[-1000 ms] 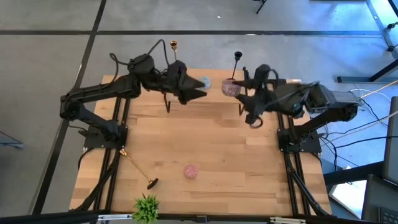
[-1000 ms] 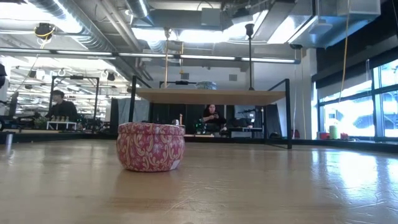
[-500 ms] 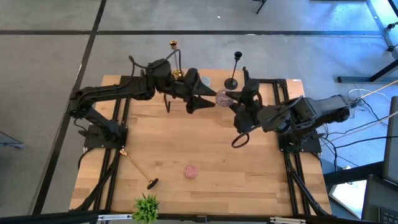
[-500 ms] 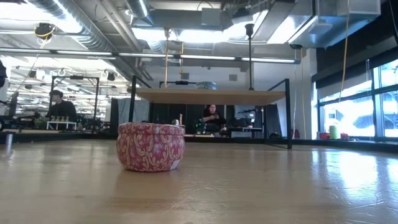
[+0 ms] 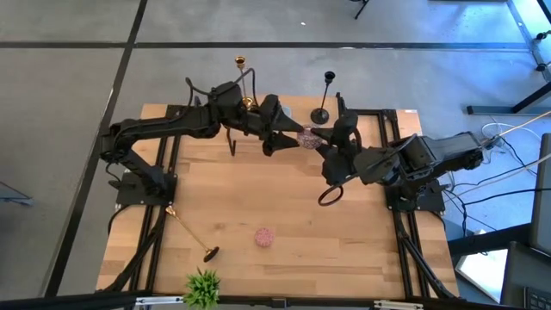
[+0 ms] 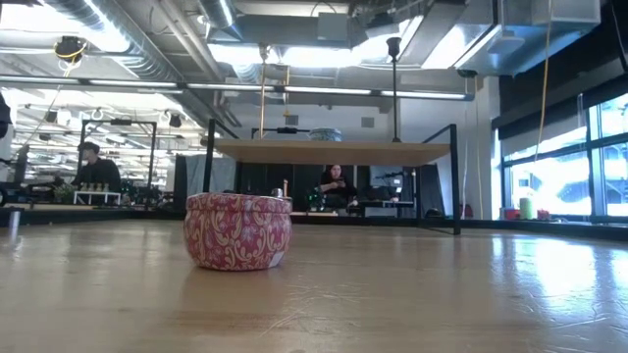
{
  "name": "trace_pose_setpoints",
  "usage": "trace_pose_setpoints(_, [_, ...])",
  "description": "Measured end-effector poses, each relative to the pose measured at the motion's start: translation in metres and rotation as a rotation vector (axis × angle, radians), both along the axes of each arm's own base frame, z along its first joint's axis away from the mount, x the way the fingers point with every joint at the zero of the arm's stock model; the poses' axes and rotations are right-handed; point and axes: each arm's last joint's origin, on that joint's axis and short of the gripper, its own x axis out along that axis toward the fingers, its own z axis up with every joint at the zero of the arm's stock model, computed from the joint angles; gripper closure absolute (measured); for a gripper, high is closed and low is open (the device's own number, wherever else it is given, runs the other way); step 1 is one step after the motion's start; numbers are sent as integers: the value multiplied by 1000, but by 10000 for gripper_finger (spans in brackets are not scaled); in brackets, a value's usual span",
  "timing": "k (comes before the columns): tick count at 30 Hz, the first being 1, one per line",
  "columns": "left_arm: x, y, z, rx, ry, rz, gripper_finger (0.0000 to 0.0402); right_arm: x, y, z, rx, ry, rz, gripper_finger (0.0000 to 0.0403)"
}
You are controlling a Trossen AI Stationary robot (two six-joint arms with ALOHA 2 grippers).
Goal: Pick & Place candle stick holders
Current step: Put the red scented candle on the shelf
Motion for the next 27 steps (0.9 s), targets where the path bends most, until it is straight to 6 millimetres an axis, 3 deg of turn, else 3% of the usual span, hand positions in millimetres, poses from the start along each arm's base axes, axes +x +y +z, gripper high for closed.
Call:
trace_pose_setpoints(13, [4, -5, -3, -23, 13, -28, 115, 8, 0, -13, 3, 23, -18, 236])
trace_pose_setpoints(23, [5, -4, -6, -16, 38, -26, 199, 9, -1, -18, -25, 23, -55, 236])
trace_pose_setpoints(27, [6, -4, -7, -18, 35, -25, 209, 9, -1, -18, -37, 28, -68, 236])
